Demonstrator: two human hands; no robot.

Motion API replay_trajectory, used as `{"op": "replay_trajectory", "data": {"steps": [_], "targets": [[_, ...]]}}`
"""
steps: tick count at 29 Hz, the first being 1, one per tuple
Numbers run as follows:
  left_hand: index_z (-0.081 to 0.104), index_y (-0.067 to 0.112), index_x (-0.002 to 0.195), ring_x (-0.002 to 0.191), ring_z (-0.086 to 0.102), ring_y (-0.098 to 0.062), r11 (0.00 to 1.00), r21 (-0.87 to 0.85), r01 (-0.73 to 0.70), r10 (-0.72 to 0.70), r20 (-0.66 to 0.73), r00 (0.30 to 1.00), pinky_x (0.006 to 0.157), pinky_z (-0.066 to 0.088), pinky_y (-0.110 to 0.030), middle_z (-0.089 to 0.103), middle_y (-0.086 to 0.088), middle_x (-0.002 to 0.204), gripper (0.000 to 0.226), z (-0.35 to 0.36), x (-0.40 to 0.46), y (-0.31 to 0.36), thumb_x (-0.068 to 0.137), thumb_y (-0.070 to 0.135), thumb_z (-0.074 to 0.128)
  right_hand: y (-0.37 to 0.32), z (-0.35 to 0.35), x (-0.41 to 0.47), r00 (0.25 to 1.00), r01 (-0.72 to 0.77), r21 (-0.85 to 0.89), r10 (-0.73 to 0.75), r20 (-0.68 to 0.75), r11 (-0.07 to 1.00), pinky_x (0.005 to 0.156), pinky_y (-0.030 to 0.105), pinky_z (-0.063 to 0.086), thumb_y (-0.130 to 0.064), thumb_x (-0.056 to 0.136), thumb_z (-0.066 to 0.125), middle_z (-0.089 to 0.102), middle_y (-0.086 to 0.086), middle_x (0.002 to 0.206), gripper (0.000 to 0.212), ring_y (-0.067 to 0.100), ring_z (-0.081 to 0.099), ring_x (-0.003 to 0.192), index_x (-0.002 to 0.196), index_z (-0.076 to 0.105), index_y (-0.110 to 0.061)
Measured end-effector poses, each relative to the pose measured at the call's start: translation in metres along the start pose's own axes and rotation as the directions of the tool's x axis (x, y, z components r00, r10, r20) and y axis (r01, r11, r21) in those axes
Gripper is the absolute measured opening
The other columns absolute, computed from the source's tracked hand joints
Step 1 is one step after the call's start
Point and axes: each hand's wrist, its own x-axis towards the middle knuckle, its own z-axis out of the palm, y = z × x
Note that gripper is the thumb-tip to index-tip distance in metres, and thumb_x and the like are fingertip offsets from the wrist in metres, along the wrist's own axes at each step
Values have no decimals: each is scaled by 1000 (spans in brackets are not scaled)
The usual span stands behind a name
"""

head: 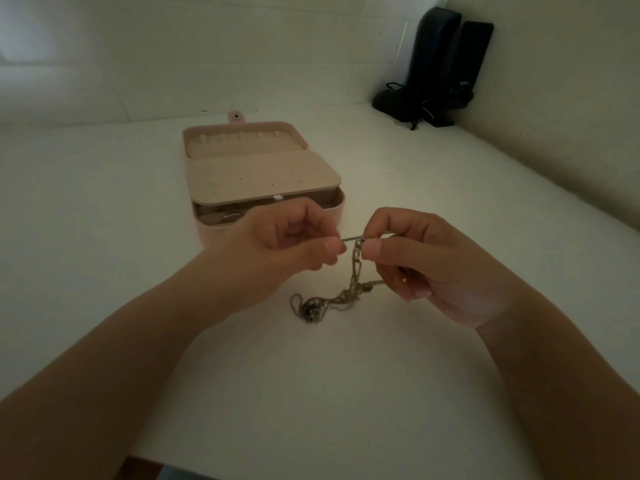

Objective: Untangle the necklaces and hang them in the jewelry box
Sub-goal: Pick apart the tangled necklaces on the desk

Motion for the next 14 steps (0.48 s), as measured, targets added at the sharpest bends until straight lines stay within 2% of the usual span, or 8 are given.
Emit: {"op": "replay_trajectory", "data": {"steps": [2, 4, 7, 9, 14], "targets": [[66, 27, 87, 85, 67, -10, 998, 51, 22, -27, 102, 994, 82, 53, -23, 72, 6, 87, 28, 3, 0, -2, 63, 38, 73, 0, 1, 0, 1000, 8, -4, -8, 2, 1000, 36, 14, 23, -23, 77, 59, 42, 0, 39, 11, 7, 32, 32, 66, 61, -22], [67, 25, 87, 85, 68, -11, 998, 43, 36, -42, 141, 989, 79, 53, -21, 73, 4, 87, 29, 6, -1, -2, 64, 36, 78, 0, 1, 0, 1000, 19, -15, -18, 6, 1000, 35, 14, 23, -26, 79, 58, 42, 1, 38, 10, 8, 31, 31, 70, 63, -23], [66, 20, 76, 69, 66, -9, 999, 20, 36, -38, 108, 993, 66, 49, -15, 71, 2, 71, 14, 7, -1, 1, 65, 28, 70, -1, 1, -1, 999, 31, 8, -31, -12, 999, 36, 15, 23, -27, 79, 58, 38, -1, 34, 10, 8, 26, 29, 71, 64, -23], [66, 21, 73, 65, 63, -10, 1000, -4, 31, -30, 95, 995, 65, 48, -15, 68, 3, 66, 9, 6, -1, 0, 68, 22, 74, -2, 1, -1, 1000, 29, 57, -29, -9, 998, 36, 14, 24, -25, 79, 58, 35, -4, 34, 12, 7, 23, 28, 69, 65, -24], [63, 22, 67, 56, 55, -6, 999, 17, 37, -36, -40, 999, 61, 44, -15, 61, 8, 57, 15, 1, 1, -1, 76, 12, 69, -3, -3, -4, 1000, 6, 115, -9, 28, 993, 35, 15, 22, -28, 74, 65, 33, -9, 35, 6, 4, 22, 28, 70, 64, -23]]}}
